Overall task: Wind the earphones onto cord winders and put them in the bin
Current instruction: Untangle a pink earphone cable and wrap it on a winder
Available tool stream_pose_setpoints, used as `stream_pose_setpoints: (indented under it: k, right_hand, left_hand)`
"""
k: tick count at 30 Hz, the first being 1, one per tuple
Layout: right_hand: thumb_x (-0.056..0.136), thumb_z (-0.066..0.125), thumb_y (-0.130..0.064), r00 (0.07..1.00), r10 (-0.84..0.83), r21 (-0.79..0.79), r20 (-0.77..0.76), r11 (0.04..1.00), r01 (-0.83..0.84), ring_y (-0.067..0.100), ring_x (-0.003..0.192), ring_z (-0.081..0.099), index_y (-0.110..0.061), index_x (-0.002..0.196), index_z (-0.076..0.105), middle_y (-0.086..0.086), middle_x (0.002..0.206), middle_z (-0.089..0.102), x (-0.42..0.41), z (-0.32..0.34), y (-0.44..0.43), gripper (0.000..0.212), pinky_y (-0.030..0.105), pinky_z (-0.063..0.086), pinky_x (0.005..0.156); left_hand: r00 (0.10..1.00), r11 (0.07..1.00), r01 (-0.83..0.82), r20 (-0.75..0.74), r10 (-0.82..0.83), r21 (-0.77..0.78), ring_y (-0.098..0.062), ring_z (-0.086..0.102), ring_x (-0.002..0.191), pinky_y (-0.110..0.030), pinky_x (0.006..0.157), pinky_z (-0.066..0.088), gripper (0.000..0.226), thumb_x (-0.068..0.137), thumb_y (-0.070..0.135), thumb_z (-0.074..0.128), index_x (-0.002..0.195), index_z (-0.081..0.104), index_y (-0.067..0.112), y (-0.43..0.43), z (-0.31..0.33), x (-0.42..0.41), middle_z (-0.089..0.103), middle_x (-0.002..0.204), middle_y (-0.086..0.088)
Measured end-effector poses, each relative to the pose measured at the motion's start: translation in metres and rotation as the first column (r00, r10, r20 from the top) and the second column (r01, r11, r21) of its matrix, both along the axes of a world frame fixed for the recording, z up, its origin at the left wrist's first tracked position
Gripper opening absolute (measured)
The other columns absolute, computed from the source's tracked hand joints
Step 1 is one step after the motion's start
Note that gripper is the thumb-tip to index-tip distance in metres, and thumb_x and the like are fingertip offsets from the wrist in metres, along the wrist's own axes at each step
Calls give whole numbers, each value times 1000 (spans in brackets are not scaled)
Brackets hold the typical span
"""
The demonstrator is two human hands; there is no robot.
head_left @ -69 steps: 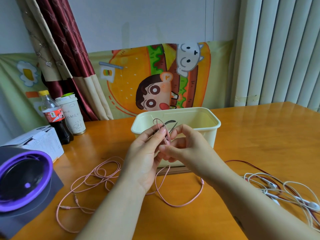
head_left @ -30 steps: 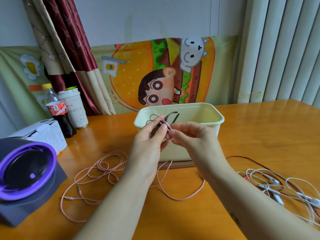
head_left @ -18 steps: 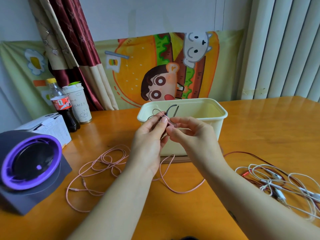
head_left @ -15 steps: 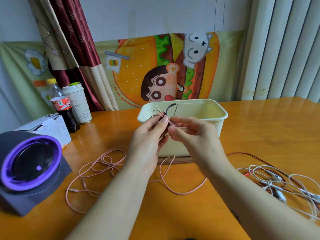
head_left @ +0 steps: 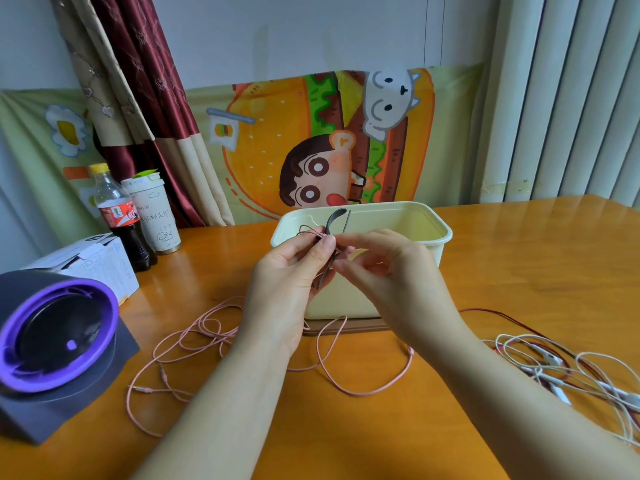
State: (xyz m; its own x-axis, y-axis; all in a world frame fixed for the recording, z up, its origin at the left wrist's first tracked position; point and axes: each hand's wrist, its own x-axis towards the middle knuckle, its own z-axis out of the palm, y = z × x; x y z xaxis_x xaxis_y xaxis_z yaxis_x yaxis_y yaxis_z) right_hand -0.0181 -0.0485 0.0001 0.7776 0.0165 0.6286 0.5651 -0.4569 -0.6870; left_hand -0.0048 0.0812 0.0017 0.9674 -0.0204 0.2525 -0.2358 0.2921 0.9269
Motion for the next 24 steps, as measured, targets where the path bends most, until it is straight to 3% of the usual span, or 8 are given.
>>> stream_pose_setpoints:
  k: [5, 9, 12, 17, 24]
  right_hand:
    - [88, 65, -19, 998, 57, 41, -39, 998, -55, 5, 81, 61, -23, 107, 72, -9, 92, 63, 0, 4, -4, 21, 17, 51, 70]
    - [86, 67, -15, 985, 140, 189, -99, 975, -120, 7, 79, 67, -25, 97, 71, -5, 87, 71, -2, 8, -4, 15, 30, 56, 77]
    - [82, 71, -12, 963, 236, 355, -126, 918, -178, 17, 81, 70, -14, 96, 63, 3, 85, 72, -5, 10, -4, 16, 33, 59, 74]
    - [81, 71, -5, 910, 366, 481, -193, 844, -237, 19, 81, 69, -10, 93, 63, 10, 90, 70, -7, 12, -2, 16, 30, 59, 73]
    - [78, 72, -2, 909, 356, 515, -217, 833, -203, 14, 72, 68, -11, 84, 69, 10, 84, 72, -6, 14, -4, 12, 26, 58, 72]
  left_hand:
    - [1000, 999, 15, -2, -15, -45, -9, 72, 82, -20, 72, 56, 23, 92, 11, 60, 113, 68, 13, -1, 2, 0, 76, 92, 1]
    - [1000, 1000, -2, 24, 2, -6, -6, 71, 81, -16, 68, 54, 25, 93, 14, 60, 116, 67, 17, -2, 4, -2, 76, 94, 4]
    - [998, 998, -26, 50, 23, 51, -6, 71, 87, -16, 67, 52, 23, 95, 19, 57, 116, 67, 23, -2, 4, -3, 76, 95, 3]
    - [996, 997, -51, 73, 47, 59, -8, 71, 90, -16, 68, 52, 18, 95, 20, 58, 107, 68, 29, -2, 5, -5, 76, 93, 3]
    - [996, 996, -40, 85, 34, 76, -8, 71, 92, -16, 70, 52, 20, 92, 23, 61, 110, 68, 28, -3, 5, -6, 76, 98, 3]
